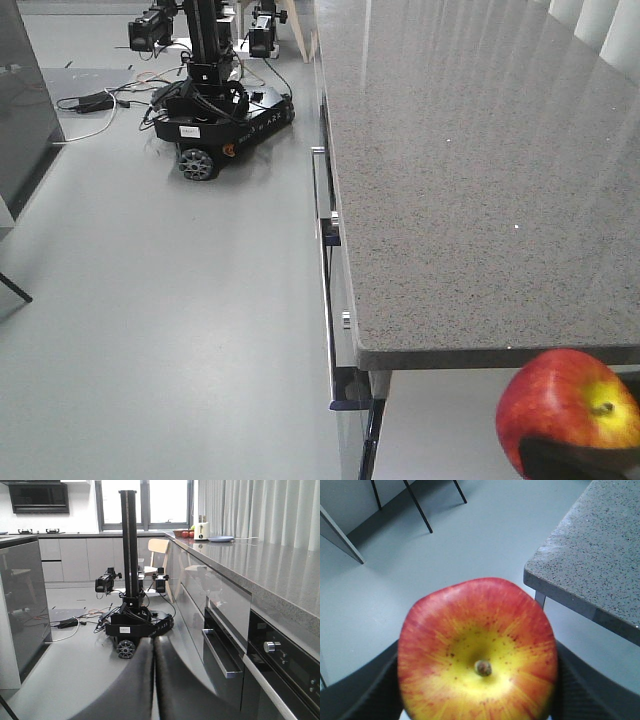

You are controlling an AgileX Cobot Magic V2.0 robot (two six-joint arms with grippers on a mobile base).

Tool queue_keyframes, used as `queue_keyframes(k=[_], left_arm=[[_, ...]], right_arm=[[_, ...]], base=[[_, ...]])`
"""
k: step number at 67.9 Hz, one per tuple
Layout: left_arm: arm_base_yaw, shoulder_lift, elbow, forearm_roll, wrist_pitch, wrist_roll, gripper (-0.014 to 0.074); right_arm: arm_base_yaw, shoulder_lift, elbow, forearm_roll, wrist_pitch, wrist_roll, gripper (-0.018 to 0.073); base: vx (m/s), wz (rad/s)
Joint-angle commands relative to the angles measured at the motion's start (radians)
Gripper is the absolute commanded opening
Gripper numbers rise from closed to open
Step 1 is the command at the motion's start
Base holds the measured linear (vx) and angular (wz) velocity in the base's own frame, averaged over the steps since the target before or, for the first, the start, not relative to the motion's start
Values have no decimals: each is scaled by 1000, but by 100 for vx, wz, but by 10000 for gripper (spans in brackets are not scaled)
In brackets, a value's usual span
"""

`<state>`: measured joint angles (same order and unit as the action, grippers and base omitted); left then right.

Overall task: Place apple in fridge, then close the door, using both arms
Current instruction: 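Lift the apple off the counter and pull it toward the robot, then drive the base away from the counter holding the apple in the right gripper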

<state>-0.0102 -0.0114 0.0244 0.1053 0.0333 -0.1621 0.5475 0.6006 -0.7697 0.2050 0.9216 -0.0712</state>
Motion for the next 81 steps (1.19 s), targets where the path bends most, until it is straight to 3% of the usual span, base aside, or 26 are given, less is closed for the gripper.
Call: queue_keyframes(k=[1, 81], left_arm=[[-1, -16, 29, -4, -77, -8, -6], [-1, -16, 29, -4, -77, -8, -6]], right_arm=[[3, -32, -26, 12, -33, 0, 211], [3, -50, -26, 12, 16, 0, 212]], base=[[0, 0], [0, 0]])
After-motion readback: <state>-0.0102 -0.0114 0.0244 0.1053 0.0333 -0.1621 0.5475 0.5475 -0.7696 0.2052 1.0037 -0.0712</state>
